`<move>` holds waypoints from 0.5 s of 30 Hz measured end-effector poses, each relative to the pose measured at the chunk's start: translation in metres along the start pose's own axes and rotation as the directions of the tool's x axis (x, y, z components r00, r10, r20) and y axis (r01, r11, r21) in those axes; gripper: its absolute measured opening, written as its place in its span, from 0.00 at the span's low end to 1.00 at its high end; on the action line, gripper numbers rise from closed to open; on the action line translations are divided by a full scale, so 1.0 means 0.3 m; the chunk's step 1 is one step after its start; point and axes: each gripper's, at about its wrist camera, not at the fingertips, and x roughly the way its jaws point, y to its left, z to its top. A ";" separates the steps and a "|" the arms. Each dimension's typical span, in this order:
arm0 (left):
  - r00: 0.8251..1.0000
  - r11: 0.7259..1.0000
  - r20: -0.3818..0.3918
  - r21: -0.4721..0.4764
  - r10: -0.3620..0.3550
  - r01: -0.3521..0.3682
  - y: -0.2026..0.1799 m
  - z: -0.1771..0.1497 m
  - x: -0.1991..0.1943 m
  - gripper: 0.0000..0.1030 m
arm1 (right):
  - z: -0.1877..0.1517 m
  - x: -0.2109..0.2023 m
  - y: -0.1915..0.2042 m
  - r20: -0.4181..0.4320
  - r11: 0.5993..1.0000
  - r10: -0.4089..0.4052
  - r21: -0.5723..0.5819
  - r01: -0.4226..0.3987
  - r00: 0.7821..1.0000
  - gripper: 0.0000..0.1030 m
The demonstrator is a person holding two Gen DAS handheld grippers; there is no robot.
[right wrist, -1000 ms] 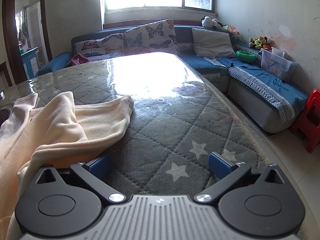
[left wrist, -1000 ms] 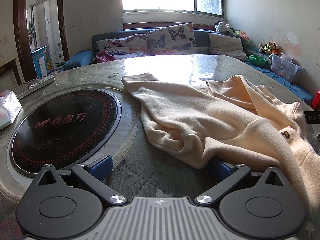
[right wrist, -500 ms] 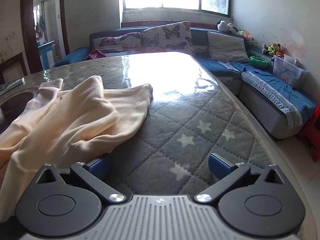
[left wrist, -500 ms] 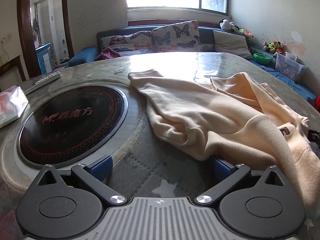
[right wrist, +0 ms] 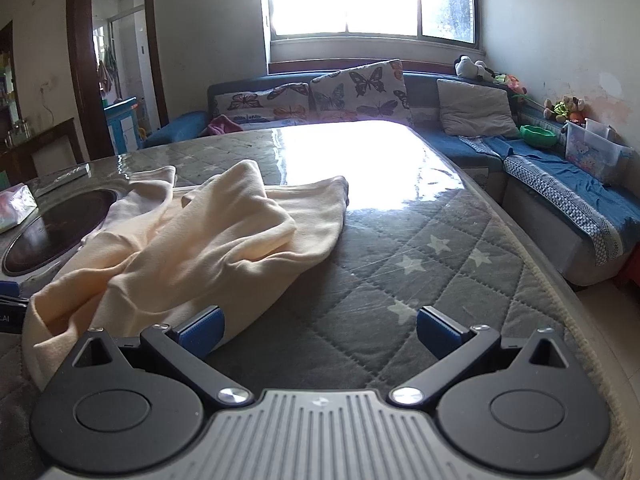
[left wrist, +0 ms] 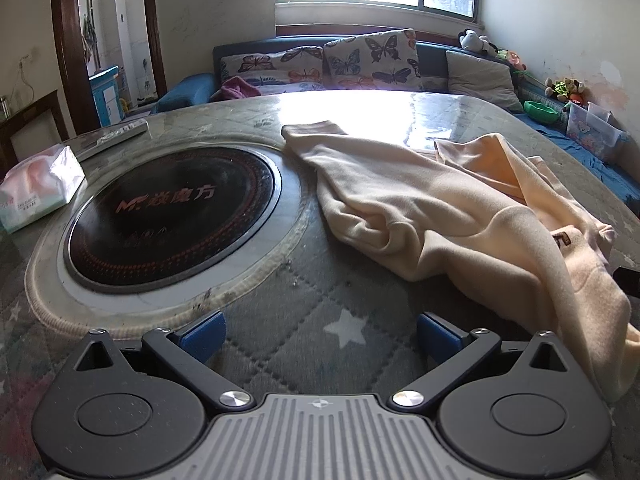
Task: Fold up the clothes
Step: 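Move both grippers open toward the crumpled cream sweatshirt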
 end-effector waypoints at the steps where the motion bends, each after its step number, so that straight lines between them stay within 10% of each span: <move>1: 1.000 1.000 0.003 0.000 0.000 0.000 0.000 -0.002 -0.007 1.00 | -0.003 -0.006 0.004 0.000 1.000 0.003 -0.001 -0.003 1.000 1.00; 15: 1.000 1.000 0.010 0.015 0.022 -0.022 -0.021 -0.001 -0.061 1.00 | -0.025 -0.058 0.042 -0.005 1.000 0.016 -0.006 -0.017 1.000 1.00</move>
